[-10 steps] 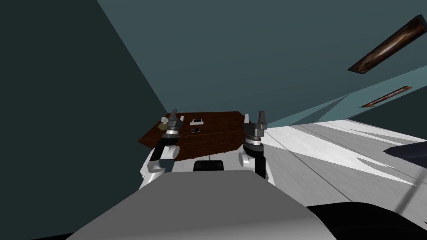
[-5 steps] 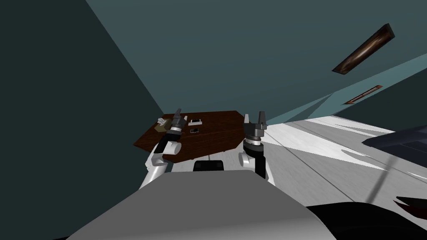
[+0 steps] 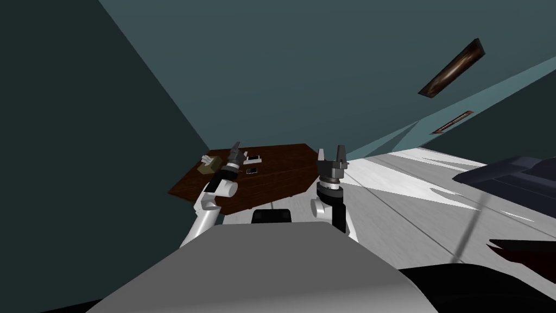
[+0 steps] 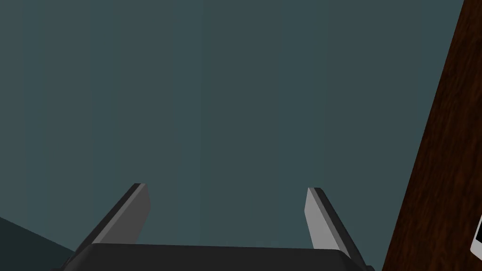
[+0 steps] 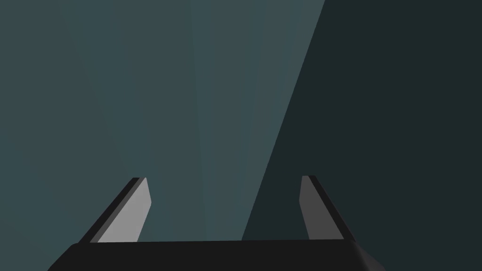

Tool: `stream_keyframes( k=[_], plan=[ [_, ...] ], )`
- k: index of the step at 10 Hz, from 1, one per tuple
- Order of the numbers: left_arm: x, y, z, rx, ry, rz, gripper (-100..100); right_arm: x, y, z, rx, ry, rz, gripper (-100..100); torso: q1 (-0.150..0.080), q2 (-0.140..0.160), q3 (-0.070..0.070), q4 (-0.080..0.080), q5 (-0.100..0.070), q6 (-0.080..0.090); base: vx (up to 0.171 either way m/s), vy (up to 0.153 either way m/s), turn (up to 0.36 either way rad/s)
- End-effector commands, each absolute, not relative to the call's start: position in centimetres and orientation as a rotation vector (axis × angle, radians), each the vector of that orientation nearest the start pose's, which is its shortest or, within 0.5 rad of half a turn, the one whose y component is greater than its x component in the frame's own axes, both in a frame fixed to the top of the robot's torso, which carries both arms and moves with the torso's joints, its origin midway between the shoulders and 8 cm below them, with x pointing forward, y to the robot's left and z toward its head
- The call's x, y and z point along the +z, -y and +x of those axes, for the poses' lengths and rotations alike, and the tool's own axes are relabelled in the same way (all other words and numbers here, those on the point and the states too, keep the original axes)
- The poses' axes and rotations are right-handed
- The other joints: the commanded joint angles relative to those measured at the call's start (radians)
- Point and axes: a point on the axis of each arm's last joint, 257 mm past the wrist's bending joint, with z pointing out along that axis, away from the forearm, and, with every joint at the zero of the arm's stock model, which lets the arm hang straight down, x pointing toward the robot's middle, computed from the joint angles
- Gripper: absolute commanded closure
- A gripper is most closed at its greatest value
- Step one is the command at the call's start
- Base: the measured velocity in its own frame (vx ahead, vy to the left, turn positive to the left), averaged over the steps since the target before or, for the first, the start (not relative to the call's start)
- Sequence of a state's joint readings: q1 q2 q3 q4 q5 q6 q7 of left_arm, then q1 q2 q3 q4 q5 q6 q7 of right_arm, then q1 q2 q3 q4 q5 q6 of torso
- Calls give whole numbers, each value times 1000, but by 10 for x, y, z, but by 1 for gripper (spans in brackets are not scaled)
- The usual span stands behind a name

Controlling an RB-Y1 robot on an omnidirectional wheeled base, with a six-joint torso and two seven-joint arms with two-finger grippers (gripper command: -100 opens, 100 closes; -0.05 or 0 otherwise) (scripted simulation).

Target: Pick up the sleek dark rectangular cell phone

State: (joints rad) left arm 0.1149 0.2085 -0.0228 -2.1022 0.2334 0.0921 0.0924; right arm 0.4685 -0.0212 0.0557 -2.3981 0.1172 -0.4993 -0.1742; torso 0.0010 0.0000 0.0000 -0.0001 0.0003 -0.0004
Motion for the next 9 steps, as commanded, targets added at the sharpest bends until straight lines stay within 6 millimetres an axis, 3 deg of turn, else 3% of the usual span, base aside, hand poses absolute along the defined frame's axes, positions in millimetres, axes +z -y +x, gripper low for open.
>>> stream_keyframes(
  k=[1, 3, 9],
  plan=[
    [-41, -229, 501, -1546, -1019, -1048, -100, 83, 236, 322, 1488, -561, 521, 0, 0, 0, 0, 0, 0, 0, -13, 26, -159],
    [-50, -228, 503, -1531, -1045, -1074, -100, 83, 236, 322, 1487, -561, 521, 0, 1, 0, 0, 0, 0, 0, -7, 20, -38],
    [-71, -206, 535, -1604, -1138, -1246, -100, 83, 236, 322, 1487, -561, 521, 0, 0, 0, 0, 0, 0, -1, -9, 20, -99]
  ],
)
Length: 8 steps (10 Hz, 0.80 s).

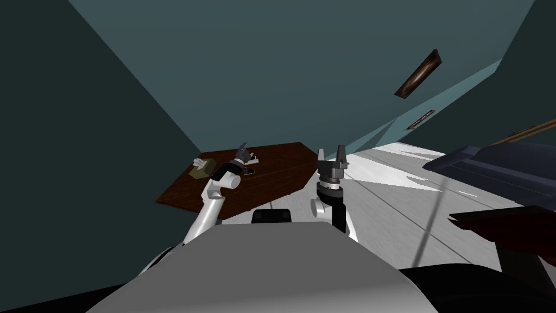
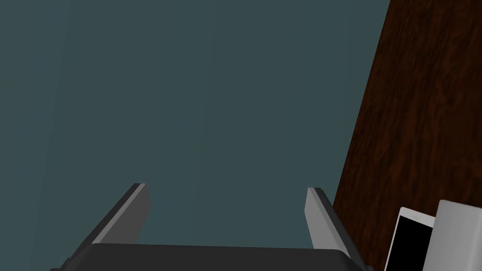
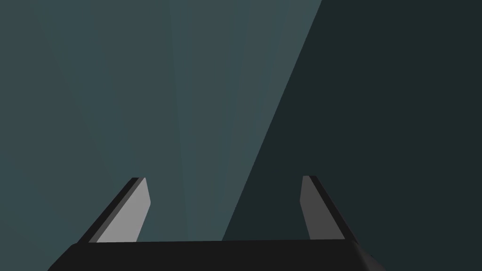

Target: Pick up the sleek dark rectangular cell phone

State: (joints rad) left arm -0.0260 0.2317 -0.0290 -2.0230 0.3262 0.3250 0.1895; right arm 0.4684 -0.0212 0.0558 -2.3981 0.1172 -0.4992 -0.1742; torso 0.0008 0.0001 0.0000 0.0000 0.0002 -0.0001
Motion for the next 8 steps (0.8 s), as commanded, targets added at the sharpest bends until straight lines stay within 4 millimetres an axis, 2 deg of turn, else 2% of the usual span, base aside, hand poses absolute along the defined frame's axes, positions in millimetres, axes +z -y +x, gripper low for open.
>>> stream_keyframes(
  k=[1, 2, 7, 8],
  plan=[
    [-78, -206, 535, -1589, -1159, -1266, -100, 83, 236, 322, 1488, -561, 521, 0, 0, 0, 0, 0, 0, 0, -13, 24, -84],
    [-79, -199, 543, -1621, -1169, -1308, -100, 83, 236, 322, 1487, -561, 521, 0, 1, 0, 0, 0, 0, -1, -21, 26, -142],
    [-103, -191, 551, -1595, -1249, -1422, -100, 83, 236, 322, 1487, -561, 521, 0, 0, 0, 0, 0, 0, -1, -8, 17, -52],
    [-107, -186, 558, -1613, -1265, -1475, -100, 83, 236, 322, 1487, -561, 521, 0, 0, 0, 0, 0, 0, -1, -12, 17, -109]
  ],
)
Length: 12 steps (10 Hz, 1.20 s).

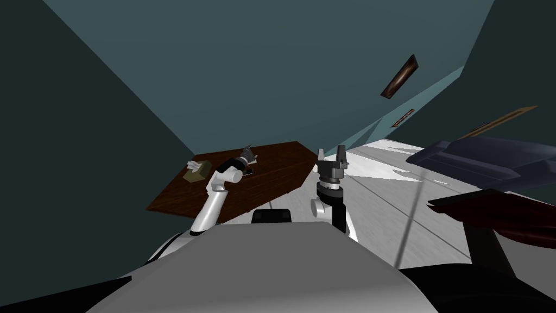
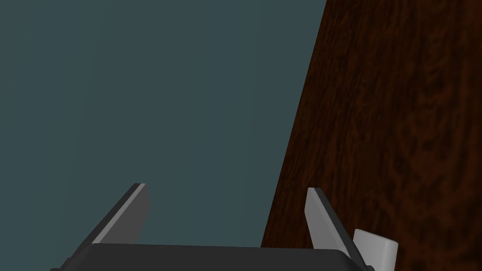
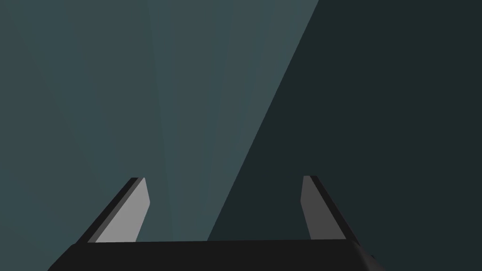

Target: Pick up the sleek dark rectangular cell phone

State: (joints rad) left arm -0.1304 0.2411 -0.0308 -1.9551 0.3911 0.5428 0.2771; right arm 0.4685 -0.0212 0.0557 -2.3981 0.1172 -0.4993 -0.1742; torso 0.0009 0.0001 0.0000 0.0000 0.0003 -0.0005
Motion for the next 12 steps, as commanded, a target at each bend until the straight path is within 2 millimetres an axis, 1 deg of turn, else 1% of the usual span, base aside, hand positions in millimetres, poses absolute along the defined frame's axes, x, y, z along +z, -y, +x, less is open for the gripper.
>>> stream_keyframes(
  k=[1, 2, 3, 4, 5, 7, 8, 10, 11, 12],
  plan=[
    [-115, -185, 557, -1592, -1289, -1498, -100, 83, 236, 322, 1488, -561, 521, 0, 0, 0, 0, 0, 0, 0, -13, 21, -85],
    [-117, -185, 557, -1589, -1293, -1503, -100, 83, 236, 322, 1487, -561, 521, 0, 0, 0, 0, 0, 0, 0, -5, 10, -11],
    [-122, -181, 563, -1598, -1310, -1562, -100, 83, 236, 322, 1487, -561, 521, 0, 0, 0, 0, 0, 0, -1, -11, 16, -136],
    [-129, -180, 562, -1577, -1333, -1584, -100, 83, 236, 322, 1488, -561, 521, 0, 0, 0, 0, 0, 0, 0, -14, 22, -73],
    [-132, -177, 568, -1589, -1338, -1636, -100, 83, 236, 322, 1487, -561, 521, 0, 0, 0, 0, 0, 0, -1, -18, 23, -140],
    [-145, -177, 564, -1552, -1376, -1674, -100, 83, 236, 322, 1487, -561, 521, 0, 0, 0, 0, 0, 0, -1, -7, 17, -19],
    [-149, -175, 569, -1554, -1383, -1732, -100, 83, 236, 322, 1487, -561, 521, 0, 0, 0, 0, 0, 0, -1, -9, 16, -120],
    [-159, -174, 566, -1520, -1414, -1763, -100, 83, 236, 322, 1487, -561, 521, 0, 0, 0, 0, 0, 0, -1, -8, 14, -31],
    [-164, -174, 570, -1516, -1417, -1823, -100, 83, 236, 322, 1487, -561, 521, 0, 0, 0, 0, 0, 0, -1, -12, 10, -117],
    [-170, -174, 567, -1492, -1437, -1844, -100, 83, 236, 322, 1487, -561, 521, 0, 0, 0, 0, 0, 0, 0, -11, 20, -72]
  ],
)
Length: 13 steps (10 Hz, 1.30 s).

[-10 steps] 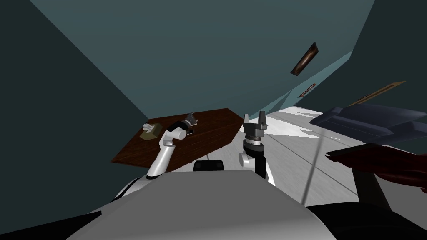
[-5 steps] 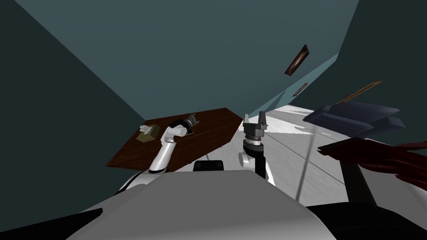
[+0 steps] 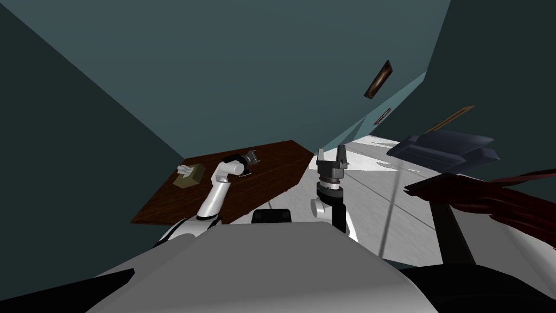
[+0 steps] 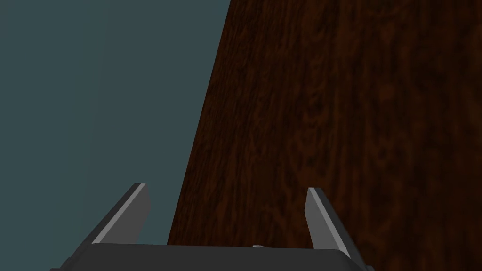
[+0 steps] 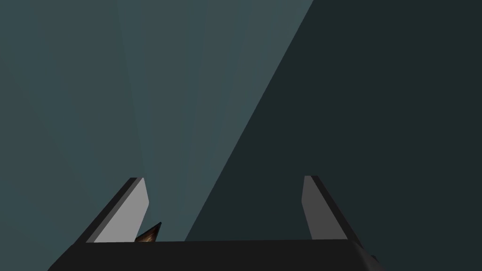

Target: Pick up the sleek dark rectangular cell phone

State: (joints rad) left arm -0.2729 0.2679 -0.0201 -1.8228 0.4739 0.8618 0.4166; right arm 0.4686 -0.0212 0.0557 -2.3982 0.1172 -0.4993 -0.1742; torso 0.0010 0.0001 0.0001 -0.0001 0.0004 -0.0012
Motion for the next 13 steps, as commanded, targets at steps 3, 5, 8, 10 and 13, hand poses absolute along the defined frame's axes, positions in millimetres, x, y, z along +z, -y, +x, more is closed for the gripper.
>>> stream_keyframes(
  k=[3, 5, 8, 10, 13],
  plan=[
    [-185, -175, 566, -1442, -1468, -1937, -100, 83, 236, 322, 1487, -561, 521, 0, 0, 0, 0, 0, 0, 0, -5, 17, -50],
    [-194, -177, 566, -1407, -1477, -2013, -100, 83, 236, 322, 1487, -561, 521, 0, 0, 0, 0, 0, 0, 0, -5, 15, -44],
    [-208, -181, 562, -1344, -1496, -2105, -100, 83, 236, 322, 1487, -561, 522, 0, 0, 0, 0, 0, 0, 0, -5, 17, -47],
    [-215, -182, 557, -1311, -1516, -2127, -100, 83, 236, 322, 1487, -561, 521, 0, 0, 0, 0, 0, 0, 0, -5, 16, -31],
    [-231, -194, 553, -1216, -1504, -2274, -100, 83, 236, 322, 1487, -561, 521, 0, 0, -1, 0, 0, 0, 0, -3, 20, -70]
  ],
)
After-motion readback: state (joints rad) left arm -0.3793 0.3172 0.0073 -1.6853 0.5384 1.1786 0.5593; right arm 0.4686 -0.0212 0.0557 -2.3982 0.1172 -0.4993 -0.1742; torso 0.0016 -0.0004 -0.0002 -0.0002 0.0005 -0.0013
